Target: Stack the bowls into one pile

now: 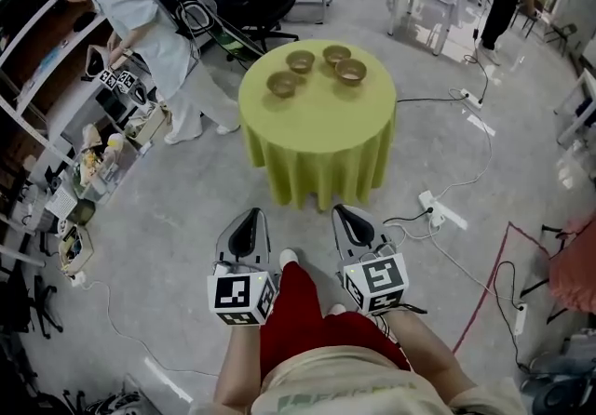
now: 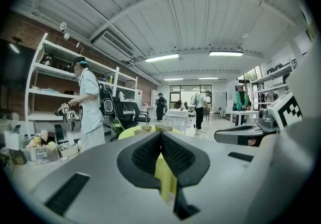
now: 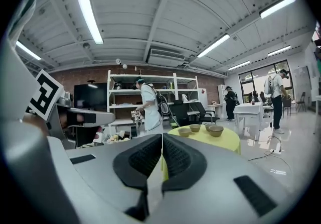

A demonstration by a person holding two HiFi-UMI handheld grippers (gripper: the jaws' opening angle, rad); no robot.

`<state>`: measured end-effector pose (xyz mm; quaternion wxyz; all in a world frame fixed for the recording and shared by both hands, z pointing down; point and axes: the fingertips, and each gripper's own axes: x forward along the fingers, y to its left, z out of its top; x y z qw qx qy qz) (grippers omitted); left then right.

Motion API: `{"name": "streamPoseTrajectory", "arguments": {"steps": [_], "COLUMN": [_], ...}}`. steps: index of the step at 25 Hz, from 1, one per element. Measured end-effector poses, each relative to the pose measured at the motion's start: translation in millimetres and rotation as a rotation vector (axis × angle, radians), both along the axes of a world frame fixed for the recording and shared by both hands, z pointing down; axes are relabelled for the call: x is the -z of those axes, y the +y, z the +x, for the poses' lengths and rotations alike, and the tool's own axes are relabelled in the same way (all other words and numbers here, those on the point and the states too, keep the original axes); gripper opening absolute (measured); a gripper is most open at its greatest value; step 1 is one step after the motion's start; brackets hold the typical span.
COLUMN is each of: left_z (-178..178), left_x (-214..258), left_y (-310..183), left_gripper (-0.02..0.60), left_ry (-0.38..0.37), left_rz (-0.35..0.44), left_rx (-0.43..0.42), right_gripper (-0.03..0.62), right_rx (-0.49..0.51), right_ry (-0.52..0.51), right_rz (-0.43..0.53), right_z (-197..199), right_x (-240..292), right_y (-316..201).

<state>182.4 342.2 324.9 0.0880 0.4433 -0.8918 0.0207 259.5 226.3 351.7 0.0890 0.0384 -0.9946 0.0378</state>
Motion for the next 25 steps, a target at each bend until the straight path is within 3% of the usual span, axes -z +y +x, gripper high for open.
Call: {"name": "streamPoseTrajectory", "arguments": {"steps": [15,25], "left_z": [-207,-300], "left_x": [-27,-42], "left_y": [-52,-68], "left_gripper": [0.023,0.023], "left_ry": [0.038,0.066], "left_rz": [-0.053,-0.049], "left_rx": [-0.053,-0.11], "right_gripper": [0.037,0.037], "right_rx": [-0.048,-0.118], "right_ry": [0.051,0.076], "right_rz": [0.004,0.003], "right_z": [-196,-279], "right_x": [-15,-21], "right_y": [-42,-49]}}
